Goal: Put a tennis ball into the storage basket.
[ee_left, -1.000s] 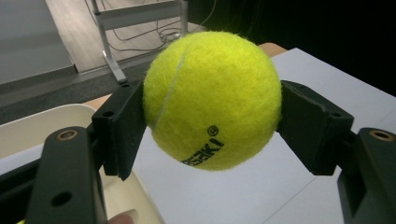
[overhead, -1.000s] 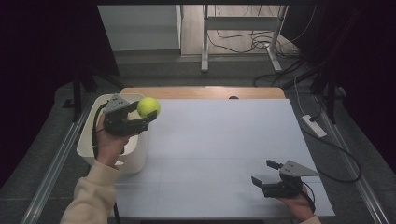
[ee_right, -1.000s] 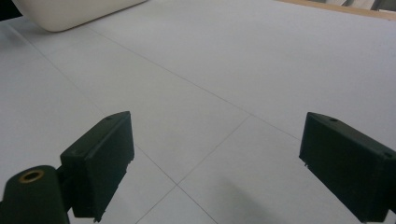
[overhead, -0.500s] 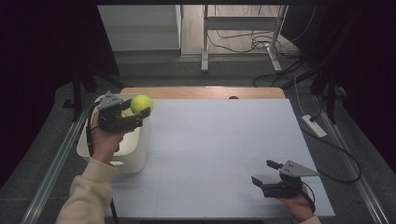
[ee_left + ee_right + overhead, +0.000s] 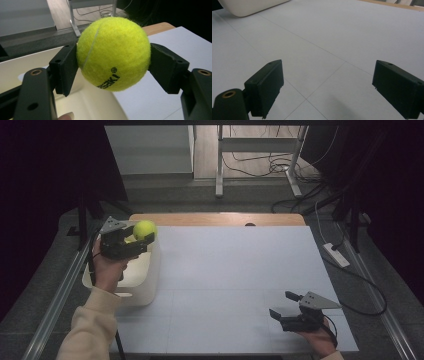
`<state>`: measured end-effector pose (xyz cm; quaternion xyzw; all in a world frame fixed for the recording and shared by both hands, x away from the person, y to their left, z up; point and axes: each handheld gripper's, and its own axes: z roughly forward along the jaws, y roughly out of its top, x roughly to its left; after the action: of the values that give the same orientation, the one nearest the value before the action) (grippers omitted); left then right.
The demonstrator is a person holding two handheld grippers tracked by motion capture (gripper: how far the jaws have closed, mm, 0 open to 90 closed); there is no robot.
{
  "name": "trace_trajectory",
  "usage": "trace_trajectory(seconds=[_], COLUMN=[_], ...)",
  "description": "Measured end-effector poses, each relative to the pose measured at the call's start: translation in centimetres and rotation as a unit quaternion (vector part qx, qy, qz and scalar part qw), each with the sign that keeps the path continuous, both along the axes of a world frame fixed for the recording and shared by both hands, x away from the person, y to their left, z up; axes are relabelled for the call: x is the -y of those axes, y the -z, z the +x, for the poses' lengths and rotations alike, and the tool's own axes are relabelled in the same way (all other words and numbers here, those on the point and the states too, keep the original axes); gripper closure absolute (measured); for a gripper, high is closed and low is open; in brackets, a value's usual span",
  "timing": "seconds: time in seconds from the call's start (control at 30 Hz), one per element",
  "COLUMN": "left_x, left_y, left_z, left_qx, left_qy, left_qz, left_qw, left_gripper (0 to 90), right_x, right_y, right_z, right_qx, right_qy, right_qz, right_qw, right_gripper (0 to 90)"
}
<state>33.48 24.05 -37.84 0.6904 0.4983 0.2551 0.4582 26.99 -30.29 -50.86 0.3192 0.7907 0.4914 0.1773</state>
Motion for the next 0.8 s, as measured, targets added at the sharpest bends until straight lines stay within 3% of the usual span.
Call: trace_trajectory(seconds=[0.8], left_x=[-1.6], left_y=[1.2], left_z=[2.3], left_qx=[-0.035], left_qy=[-0.040], left_qz=[0.011], left_qw=[0.9985], left_gripper=[27.5], right_x=[0.1], right_y=[0.0], right_z=[0.0], right_qx=[0.000], right_qy=[0.002], right_qz=[-0.002], right_qw=[1.0000], right_gripper=[10.3])
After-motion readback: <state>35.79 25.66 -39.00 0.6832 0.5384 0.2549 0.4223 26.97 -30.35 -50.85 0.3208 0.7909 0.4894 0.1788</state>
